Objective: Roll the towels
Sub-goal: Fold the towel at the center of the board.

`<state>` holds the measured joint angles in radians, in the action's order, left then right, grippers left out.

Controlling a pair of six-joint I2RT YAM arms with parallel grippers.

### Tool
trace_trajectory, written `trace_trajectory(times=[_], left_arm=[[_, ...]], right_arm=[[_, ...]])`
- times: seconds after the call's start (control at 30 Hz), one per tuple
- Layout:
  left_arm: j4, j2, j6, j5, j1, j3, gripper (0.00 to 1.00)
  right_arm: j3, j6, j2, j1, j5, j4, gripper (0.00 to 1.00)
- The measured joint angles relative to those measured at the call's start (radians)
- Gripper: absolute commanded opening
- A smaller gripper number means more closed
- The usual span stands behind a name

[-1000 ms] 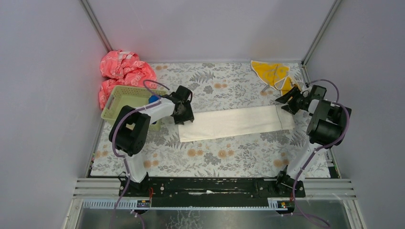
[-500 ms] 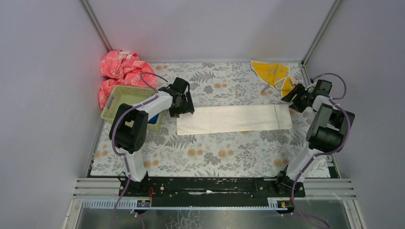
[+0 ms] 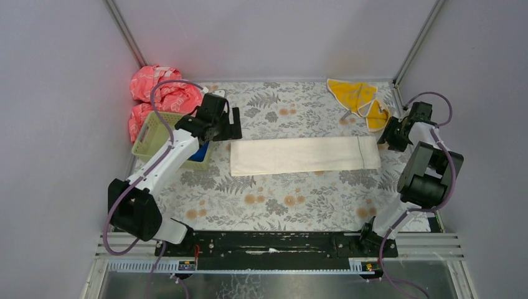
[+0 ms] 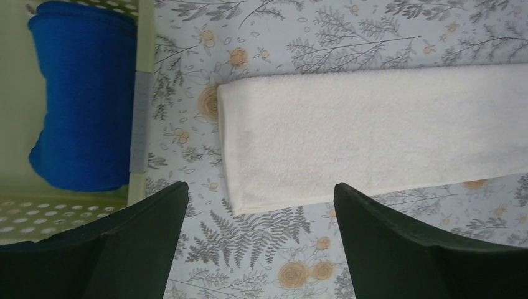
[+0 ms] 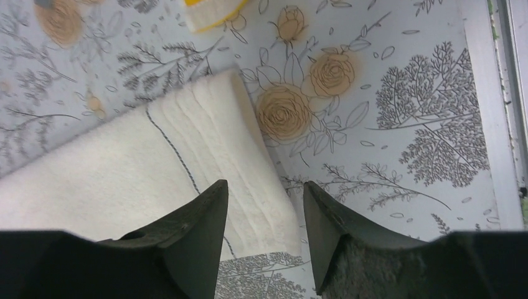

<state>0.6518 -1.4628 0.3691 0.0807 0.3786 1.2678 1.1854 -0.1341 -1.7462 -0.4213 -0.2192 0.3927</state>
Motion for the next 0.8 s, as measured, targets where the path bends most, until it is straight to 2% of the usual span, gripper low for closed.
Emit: trace_trajectory(times=[0.33,0.53,0.73,0.8], left_arm=[[0.0,0.06,-0.048,0.06,0.0,-0.124,0.88],[-0.001,0.088,-0.053,0.07,0.0,-0.136,0.88],[-0.001,0.088,-0.053,0.071,0.0,-0.136,0.88],[-0.001,0.088,-0.053,0.072,0.0,-0.136,0.88]], right_arm=[[0.035,0.097,-0.058,0.074,0.074,0.09,0.51],[0.039,0.126,-0.141,0.11,0.105,0.111,0.51],[0.049,0.137,-0.152,0.13,0.14,0.116,0.5],[0.05,0.138,-0.154,0.139,0.157,0.117,0.46]])
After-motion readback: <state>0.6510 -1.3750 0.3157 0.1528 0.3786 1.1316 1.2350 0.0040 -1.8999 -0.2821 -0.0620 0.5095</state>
